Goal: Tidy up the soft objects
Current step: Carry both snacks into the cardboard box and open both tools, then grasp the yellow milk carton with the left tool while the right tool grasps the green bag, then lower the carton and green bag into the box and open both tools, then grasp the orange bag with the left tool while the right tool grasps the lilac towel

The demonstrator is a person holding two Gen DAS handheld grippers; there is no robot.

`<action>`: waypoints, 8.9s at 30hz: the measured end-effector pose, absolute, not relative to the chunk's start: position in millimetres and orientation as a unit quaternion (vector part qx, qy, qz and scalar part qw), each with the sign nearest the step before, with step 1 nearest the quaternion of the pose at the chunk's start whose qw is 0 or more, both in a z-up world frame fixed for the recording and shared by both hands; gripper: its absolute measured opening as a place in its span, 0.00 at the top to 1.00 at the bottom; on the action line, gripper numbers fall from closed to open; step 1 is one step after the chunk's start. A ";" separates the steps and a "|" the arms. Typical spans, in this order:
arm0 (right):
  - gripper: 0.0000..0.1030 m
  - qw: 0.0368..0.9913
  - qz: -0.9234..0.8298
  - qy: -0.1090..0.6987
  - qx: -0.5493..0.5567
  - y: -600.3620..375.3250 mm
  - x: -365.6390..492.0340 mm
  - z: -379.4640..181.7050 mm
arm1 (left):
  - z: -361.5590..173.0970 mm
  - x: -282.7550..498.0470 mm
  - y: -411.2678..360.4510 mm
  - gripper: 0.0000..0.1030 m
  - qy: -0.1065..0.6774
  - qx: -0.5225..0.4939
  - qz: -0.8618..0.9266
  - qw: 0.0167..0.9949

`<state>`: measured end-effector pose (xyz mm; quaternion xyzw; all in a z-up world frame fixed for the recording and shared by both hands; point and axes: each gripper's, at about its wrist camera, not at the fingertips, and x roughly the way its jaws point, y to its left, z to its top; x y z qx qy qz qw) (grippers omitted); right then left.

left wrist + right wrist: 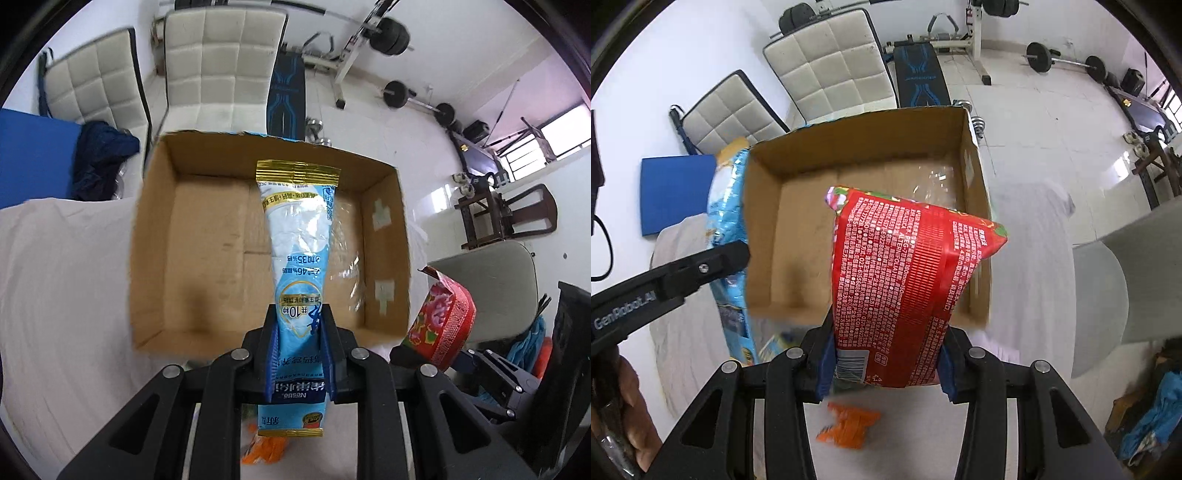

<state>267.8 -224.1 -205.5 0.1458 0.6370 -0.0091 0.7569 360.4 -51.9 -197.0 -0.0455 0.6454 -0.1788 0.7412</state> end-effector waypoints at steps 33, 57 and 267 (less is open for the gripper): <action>0.17 0.694 -0.015 0.718 0.043 -233.0 401.8 -350.3 | -321.9 474.7 -72.4 0.39 0.714 0.038 -0.087 0.693; 0.00 0.755 -0.039 0.651 0.069 -201.4 290.7 -255.7 | -216.4 354.0 -27.7 0.11 0.610 0.023 -0.075 0.788; 0.00 0.780 -0.080 0.614 0.093 -190.0 220.6 -213.9 | -156.7 261.6 -38.1 0.04 0.567 0.066 -0.121 0.812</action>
